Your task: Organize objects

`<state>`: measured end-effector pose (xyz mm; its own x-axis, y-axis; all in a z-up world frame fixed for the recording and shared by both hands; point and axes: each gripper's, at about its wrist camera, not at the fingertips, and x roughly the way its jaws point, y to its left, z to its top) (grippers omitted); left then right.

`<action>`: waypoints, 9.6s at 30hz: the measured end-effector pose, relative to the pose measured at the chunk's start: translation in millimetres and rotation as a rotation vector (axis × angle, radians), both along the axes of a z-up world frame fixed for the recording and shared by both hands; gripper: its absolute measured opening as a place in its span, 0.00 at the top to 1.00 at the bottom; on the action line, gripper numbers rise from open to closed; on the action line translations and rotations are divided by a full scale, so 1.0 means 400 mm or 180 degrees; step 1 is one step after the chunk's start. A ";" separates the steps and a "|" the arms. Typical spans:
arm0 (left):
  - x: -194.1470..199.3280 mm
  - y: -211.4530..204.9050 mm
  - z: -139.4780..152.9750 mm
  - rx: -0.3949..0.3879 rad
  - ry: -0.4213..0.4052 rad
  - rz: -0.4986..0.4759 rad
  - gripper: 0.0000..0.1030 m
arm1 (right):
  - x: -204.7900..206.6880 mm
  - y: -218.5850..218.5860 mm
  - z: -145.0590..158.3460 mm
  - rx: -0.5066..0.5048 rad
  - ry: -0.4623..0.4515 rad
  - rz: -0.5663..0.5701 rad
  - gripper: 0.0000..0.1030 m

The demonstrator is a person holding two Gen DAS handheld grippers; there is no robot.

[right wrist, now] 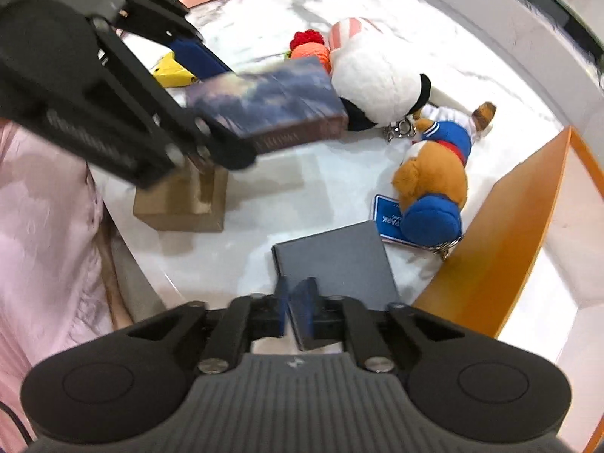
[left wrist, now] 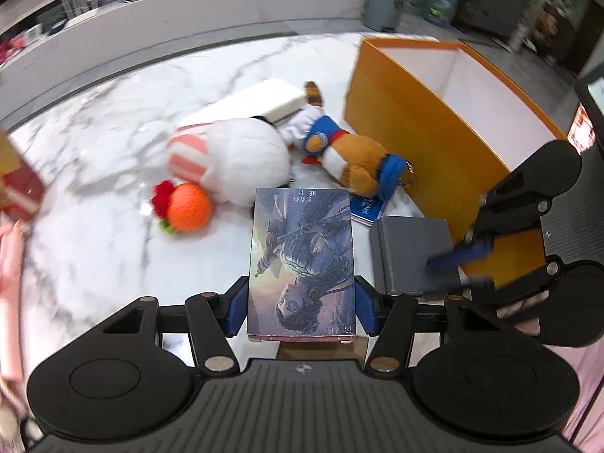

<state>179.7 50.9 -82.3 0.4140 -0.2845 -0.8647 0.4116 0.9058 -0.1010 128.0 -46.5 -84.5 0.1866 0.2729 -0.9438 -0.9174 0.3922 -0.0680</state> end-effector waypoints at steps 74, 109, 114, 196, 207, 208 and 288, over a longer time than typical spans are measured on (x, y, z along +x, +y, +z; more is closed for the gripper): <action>-0.049 -0.333 0.142 -0.1795 0.0216 0.0128 0.36 | 0.114 -0.574 0.264 0.1626 0.0163 -0.2539 0.61; 0.062 -0.398 0.049 -0.1749 0.0454 0.0394 0.36 | 0.230 -0.544 -0.015 0.1148 0.0920 -0.2533 0.51; 0.062 -0.401 0.051 -0.1709 0.0445 0.0365 0.36 | 0.224 -0.561 0.010 0.1190 0.0862 -0.2533 0.51; 0.022 -0.402 0.075 -0.1244 0.0092 0.0051 0.32 | 0.248 -0.571 0.005 0.0722 0.0975 -0.2498 0.72; -0.005 -0.387 0.085 -0.1303 0.0068 0.0041 0.32 | 0.237 -0.571 0.010 0.0702 0.0928 -0.2478 0.89; -0.009 -0.385 0.090 -0.1313 0.0053 0.0030 0.32 | 0.234 -0.570 0.011 0.0699 0.0906 -0.2484 0.89; 0.080 0.268 -0.145 0.0843 0.0009 -0.0857 0.26 | -0.027 0.302 -0.060 -0.0015 0.0720 0.0364 0.39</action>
<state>211.8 158.0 -140.5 0.3525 -0.1492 -0.9239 0.6386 0.7600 0.1209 117.1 74.3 -108.3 -0.0612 0.2756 -0.9593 -0.9478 0.2852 0.1424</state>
